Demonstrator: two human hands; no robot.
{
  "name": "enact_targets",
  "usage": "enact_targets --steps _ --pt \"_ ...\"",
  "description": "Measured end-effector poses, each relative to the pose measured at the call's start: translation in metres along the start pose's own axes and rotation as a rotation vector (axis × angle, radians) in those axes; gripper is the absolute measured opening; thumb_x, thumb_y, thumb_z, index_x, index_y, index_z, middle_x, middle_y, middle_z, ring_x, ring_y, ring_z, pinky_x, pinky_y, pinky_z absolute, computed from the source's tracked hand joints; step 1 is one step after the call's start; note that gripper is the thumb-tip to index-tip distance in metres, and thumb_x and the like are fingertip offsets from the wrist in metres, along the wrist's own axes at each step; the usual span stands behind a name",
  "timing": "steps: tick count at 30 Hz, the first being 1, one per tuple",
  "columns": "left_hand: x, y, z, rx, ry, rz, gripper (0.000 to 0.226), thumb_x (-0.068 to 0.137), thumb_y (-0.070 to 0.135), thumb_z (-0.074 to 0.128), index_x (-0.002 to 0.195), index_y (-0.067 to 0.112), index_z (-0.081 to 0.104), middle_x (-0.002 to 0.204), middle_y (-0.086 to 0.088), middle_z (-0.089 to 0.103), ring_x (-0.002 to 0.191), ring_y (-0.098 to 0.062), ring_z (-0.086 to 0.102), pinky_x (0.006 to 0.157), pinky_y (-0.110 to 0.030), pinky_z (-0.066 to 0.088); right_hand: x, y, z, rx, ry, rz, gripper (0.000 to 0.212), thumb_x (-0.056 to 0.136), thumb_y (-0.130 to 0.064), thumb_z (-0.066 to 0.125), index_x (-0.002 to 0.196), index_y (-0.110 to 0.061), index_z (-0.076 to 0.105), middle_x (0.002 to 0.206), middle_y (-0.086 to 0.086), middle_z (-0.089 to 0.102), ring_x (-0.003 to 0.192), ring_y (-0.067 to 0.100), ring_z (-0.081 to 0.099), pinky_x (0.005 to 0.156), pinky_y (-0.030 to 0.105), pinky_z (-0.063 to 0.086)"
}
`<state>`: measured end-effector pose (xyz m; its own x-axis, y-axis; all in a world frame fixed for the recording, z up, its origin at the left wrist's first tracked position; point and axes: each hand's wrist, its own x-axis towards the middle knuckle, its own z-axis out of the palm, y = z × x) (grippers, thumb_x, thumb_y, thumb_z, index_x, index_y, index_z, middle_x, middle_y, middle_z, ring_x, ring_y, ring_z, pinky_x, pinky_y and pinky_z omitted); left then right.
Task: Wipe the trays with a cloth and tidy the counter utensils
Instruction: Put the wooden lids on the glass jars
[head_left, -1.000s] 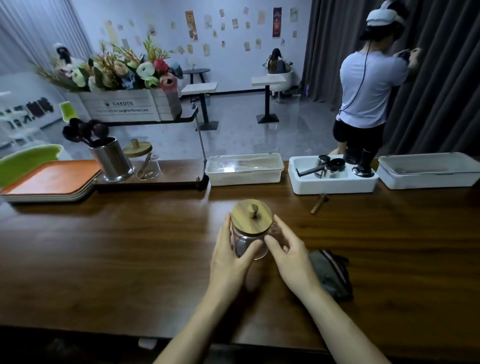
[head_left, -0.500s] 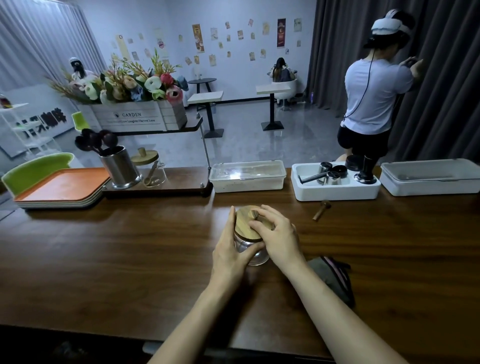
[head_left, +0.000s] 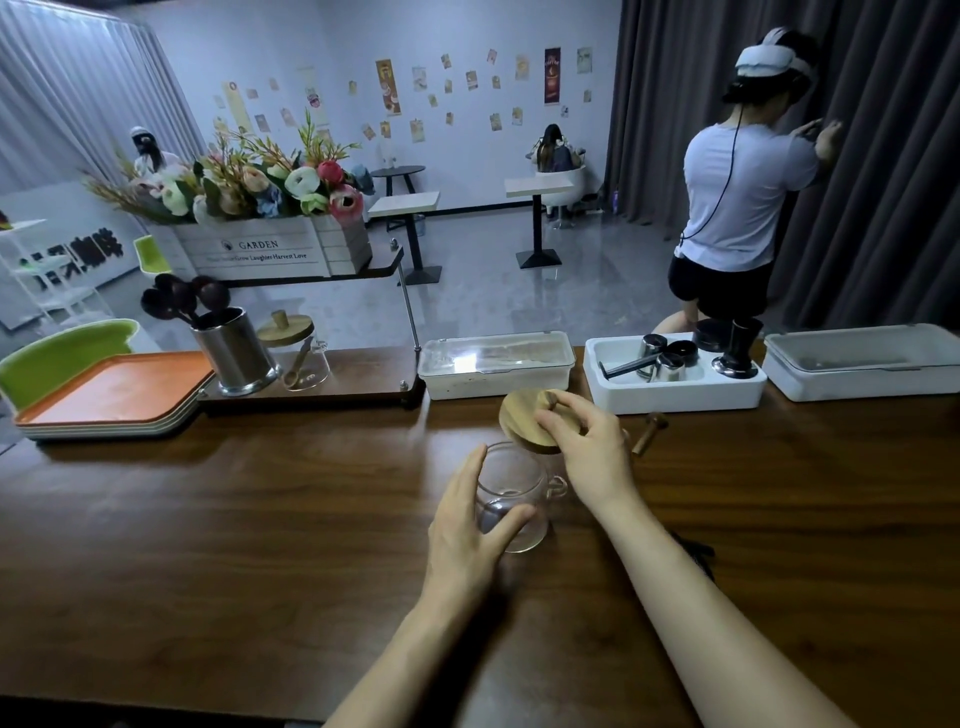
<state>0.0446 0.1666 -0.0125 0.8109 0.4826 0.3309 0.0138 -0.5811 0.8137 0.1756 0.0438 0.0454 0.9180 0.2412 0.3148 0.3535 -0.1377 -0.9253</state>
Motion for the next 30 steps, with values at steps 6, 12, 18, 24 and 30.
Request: enact_targets --steps 6,12,18,24,30 --pt "-0.001 -0.004 0.002 0.03 0.031 0.042 0.08 0.081 0.047 0.083 0.151 0.034 0.046 0.154 0.024 0.043 0.142 0.008 0.037 0.11 -0.008 0.031 0.015 0.029 -0.02 -0.143 0.103 0.178 0.025 0.089 -0.032 0.072 0.113 -0.024 0.074 0.101 -0.005 0.073 0.103 0.017 0.063 0.073 0.015 0.04" --pt "0.007 -0.006 0.01 0.02 0.061 0.032 0.084 0.08 0.053 0.081 0.152 0.046 0.038 0.152 0.026 0.046 0.139 0.007 0.041 0.112 -0.035 0.046 0.029 0.055 -0.02 -0.446 0.006 0.254 0.017 0.086 -0.038 0.07 0.102 -0.031 0.072 0.105 0.001 0.074 0.107 0.031 0.061 0.088 0.038 0.047" --pt "0.016 -0.01 0.02 0.011 0.049 0.038 0.084 0.078 0.063 0.076 0.148 0.062 0.029 0.147 0.018 0.054 0.127 -0.009 0.06 0.105 -0.044 0.051 0.035 0.071 -0.012 -0.602 -0.062 0.239 0.016 0.089 -0.041 0.067 0.104 -0.037 0.068 0.118 0.002 0.07 0.136 0.029 0.042 0.109 0.043 0.028" --pt "0.022 -0.012 0.025 0.017 0.046 0.078 0.082 0.077 0.061 0.075 0.147 0.061 0.033 0.147 0.016 0.055 0.136 -0.001 0.05 0.106 -0.043 0.05 0.037 0.075 -0.023 -0.612 -0.099 0.262 0.043 0.089 -0.053 0.064 0.129 -0.037 0.062 0.133 -0.001 0.063 0.14 0.028 0.038 0.114 0.046 0.027" --pt "0.023 -0.015 0.026 0.01 0.044 0.093 0.082 0.077 0.062 0.075 0.148 0.057 0.034 0.147 0.014 0.054 0.136 -0.004 0.05 0.104 -0.046 0.052 0.038 0.088 -0.046 -0.579 0.067 0.234 0.029 0.1 -0.028 0.054 0.126 -0.025 0.067 0.132 0.002 0.064 0.125 0.025 0.052 0.104 0.04 0.043"
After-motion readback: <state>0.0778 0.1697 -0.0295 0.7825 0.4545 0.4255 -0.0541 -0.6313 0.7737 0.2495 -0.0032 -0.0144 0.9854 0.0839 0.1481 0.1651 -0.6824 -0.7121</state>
